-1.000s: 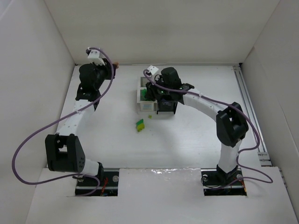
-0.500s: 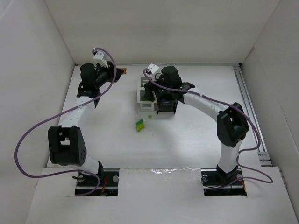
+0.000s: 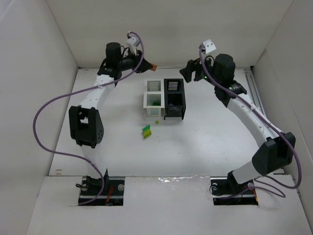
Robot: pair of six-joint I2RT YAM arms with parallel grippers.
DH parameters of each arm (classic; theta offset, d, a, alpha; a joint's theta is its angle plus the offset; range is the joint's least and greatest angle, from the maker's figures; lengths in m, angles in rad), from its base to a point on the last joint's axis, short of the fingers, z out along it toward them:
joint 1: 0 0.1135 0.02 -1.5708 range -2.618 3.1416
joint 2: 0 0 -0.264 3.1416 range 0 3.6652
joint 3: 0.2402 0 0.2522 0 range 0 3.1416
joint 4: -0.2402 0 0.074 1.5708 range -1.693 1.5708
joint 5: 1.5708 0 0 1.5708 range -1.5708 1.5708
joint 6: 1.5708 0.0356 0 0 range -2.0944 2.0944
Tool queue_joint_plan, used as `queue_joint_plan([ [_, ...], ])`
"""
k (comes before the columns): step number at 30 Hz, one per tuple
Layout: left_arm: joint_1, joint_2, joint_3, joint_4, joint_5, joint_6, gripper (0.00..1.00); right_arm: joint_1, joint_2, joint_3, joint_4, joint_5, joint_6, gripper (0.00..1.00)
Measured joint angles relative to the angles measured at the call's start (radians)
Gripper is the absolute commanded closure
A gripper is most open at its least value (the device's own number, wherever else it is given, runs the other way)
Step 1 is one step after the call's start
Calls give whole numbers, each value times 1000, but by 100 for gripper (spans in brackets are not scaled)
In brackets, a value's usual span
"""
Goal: Sort the legos into containers by color
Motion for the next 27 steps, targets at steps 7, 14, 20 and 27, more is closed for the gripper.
queue_joint_plan([
  [7,-105,176,262,-295,8,119,100,-66,-53,-92,5,9,25,22],
  [14,-175,233,337,-465,-41,226,100,-71,-49,-153,-21,8,29,22],
  [20,-224,266,399,-494,-80,244,93,-72,-49,-155,-21,8,33,22],
  [27,-264,325,443,-486,-143,243,65,-90,-49,-155,-23,2,35,22],
])
